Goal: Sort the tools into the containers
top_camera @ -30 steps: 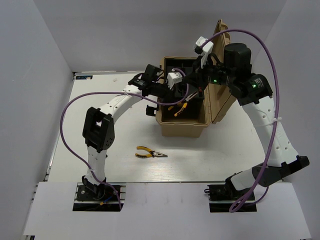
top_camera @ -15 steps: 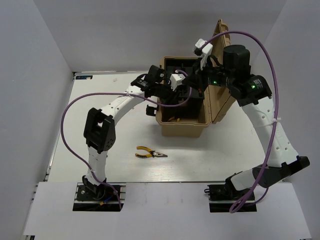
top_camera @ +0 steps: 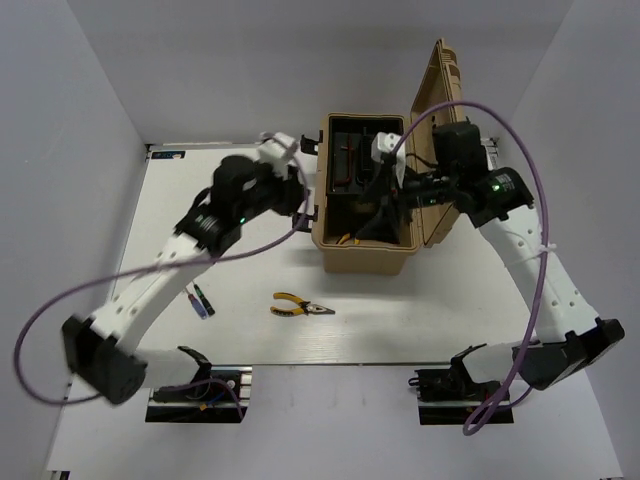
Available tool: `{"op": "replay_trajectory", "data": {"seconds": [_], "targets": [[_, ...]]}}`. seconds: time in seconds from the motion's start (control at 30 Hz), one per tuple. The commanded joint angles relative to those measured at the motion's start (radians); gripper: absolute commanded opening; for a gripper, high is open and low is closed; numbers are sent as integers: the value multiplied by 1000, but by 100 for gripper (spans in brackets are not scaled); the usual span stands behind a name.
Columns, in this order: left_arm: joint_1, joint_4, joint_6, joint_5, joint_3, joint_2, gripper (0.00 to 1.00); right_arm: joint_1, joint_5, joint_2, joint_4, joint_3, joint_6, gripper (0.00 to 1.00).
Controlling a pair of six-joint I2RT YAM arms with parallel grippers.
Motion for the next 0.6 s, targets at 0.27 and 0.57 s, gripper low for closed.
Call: {"op": "replay_trajectory", "data": {"seconds": [0.27, 0.57], "targets": [[62, -400, -608, -841, -460, -544, 79, 233, 230, 117, 183, -280, 71, 17], [62, -672, -939, -965, -497, -640, 80, 503, 635, 446, 303, -173, 179, 37]]}}
